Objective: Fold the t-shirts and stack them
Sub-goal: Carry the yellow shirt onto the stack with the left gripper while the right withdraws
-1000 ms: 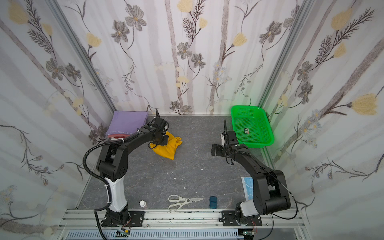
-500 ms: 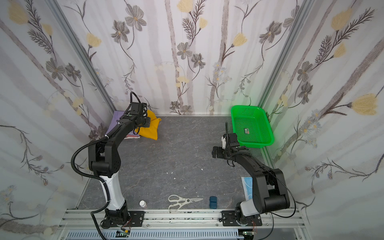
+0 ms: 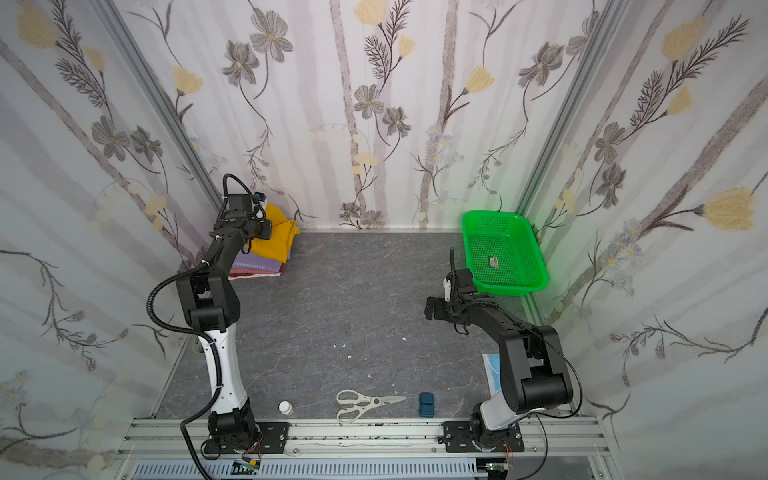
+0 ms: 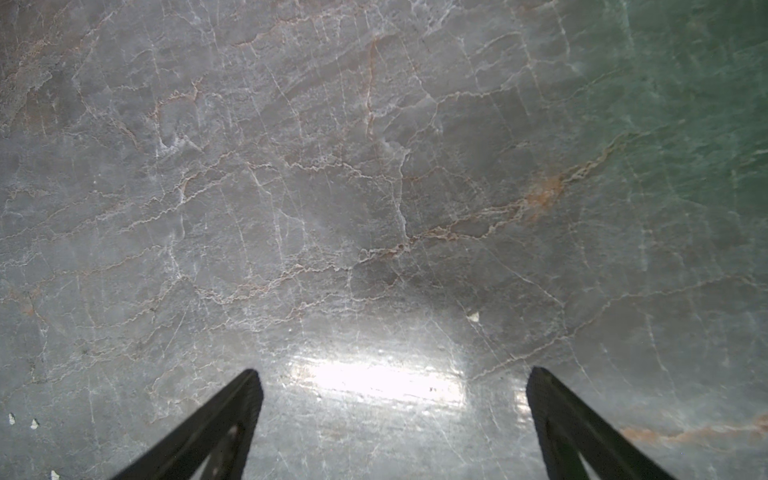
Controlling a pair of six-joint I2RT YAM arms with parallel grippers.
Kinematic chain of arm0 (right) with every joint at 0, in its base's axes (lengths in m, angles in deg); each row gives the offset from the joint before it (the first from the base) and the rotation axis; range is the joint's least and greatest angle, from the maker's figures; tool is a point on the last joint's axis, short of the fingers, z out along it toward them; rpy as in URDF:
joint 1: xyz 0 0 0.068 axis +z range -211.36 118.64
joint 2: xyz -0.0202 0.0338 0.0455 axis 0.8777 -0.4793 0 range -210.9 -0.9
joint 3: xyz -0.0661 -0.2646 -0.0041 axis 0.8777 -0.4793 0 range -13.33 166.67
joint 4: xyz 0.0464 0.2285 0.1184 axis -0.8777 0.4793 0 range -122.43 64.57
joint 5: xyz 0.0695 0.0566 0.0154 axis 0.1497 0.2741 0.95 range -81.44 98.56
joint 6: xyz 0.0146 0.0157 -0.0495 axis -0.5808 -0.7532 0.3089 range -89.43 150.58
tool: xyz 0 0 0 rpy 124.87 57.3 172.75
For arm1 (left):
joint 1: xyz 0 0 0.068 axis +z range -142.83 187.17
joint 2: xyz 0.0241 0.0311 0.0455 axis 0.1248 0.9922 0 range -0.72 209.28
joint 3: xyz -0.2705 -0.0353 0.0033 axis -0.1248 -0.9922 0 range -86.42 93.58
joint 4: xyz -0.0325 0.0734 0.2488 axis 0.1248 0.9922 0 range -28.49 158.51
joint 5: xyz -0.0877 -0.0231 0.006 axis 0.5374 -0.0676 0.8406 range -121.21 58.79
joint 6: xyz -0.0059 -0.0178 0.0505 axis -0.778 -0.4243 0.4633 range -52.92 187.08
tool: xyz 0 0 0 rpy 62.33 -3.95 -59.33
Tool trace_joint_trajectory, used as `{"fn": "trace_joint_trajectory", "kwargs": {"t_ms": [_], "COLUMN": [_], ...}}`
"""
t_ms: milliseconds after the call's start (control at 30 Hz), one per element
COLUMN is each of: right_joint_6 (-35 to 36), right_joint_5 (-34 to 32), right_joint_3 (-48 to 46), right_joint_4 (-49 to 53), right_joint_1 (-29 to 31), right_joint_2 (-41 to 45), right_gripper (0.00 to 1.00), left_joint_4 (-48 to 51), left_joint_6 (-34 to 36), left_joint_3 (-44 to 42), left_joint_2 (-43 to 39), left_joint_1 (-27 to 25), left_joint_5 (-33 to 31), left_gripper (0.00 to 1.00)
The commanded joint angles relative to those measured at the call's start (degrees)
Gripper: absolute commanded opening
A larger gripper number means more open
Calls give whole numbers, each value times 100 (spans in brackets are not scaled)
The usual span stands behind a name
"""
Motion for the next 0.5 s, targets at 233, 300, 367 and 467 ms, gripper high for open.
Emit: {"fn": "trace_joint_trajectory", "kwargs": {"t_ms": [233,300,367,467], "right_joint_6": [-117,-138,-151,-163], "right_joint_5": [19,30,28,15], "right_joint_3": [83,145,198,218], "right_joint_4": [-141,-132,-115,-108], "right_joint_1": [8,33,67,103], "right_joint_2": [-210,-288,-316,-326], "right_gripper": [100,100,100,100], "left_joint_4": [216,283,336,326], "left_joint_6": [174,107,37,-52], "left_joint_3": [362,436,495,471], "left_joint_2": [224,272,344,353], "left_joint_1": [556,620,684,802], "left_joint_5": [929,1024,1019,1229], "left_gripper": [0,0,0,0]}}
